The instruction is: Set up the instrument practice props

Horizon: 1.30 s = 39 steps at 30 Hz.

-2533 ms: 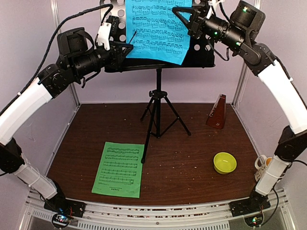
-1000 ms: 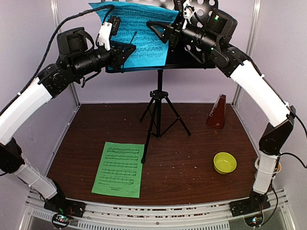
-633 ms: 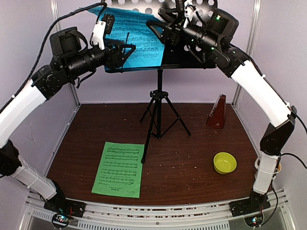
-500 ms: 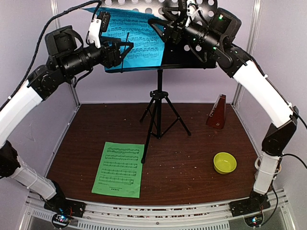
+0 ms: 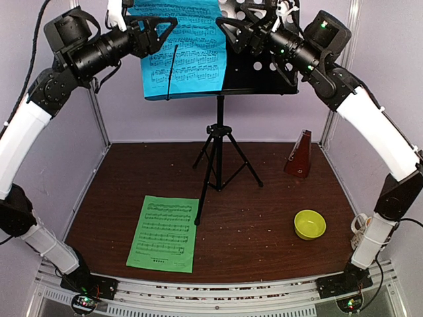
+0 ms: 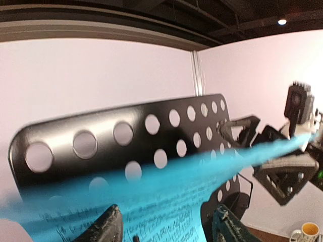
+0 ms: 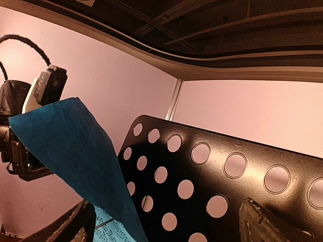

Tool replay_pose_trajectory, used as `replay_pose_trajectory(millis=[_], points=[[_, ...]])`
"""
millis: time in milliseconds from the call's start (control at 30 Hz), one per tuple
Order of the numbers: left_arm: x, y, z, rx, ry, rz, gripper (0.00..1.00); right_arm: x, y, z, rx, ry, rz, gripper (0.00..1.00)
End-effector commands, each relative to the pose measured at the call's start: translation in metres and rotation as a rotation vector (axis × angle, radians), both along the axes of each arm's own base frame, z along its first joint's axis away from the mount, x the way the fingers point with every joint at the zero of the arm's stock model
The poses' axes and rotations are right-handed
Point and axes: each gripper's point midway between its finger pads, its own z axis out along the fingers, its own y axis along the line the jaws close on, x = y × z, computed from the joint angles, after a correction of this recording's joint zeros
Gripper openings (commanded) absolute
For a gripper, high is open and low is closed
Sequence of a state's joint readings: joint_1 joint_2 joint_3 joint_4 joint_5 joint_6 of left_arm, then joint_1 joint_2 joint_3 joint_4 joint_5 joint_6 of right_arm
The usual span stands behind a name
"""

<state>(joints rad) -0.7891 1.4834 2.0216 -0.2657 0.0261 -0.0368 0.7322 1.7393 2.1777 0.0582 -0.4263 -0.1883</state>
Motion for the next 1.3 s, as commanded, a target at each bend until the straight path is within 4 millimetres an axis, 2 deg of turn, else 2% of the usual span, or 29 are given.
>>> replay_pose_trajectory(millis=[0,133,200,400,633,867,1033,1167,1267], points=[[0.014,0.002,0.032,-0.041,-0.052,0.04,0.62,-0.014,-0.023,0.012,0.055,-0.006,-0.015,1.0],[0.035,0.005,0.043,-0.076,-0.056,0.077,0.63,-0.023,-0.034,0.002,0.068,0.018,-0.018,1.0],[0.046,0.007,0.043,-0.086,-0.051,0.103,0.63,-0.028,-0.041,-0.001,0.077,0.029,-0.022,1.0],[0.06,0.008,0.035,-0.076,-0.029,0.134,0.63,-0.036,-0.057,-0.018,0.087,0.081,-0.048,1.0],[0.055,0.013,0.034,-0.064,-0.015,0.137,0.71,-0.04,-0.071,-0.041,0.096,0.141,-0.079,1.0],[0.027,0.028,0.047,-0.08,-0.03,0.1,0.8,-0.045,-0.083,-0.079,0.092,0.223,-0.094,1.0],[0.006,0.049,0.05,-0.091,-0.036,0.111,0.87,-0.045,-0.091,-0.115,0.069,0.303,-0.121,1.0],[-0.003,0.057,0.039,-0.085,-0.012,0.111,0.91,-0.036,-0.092,-0.164,0.008,0.392,-0.168,1.0],[-0.006,0.065,0.024,-0.074,0.033,0.127,0.93,-0.028,-0.091,-0.205,-0.033,0.476,-0.187,1.0]])
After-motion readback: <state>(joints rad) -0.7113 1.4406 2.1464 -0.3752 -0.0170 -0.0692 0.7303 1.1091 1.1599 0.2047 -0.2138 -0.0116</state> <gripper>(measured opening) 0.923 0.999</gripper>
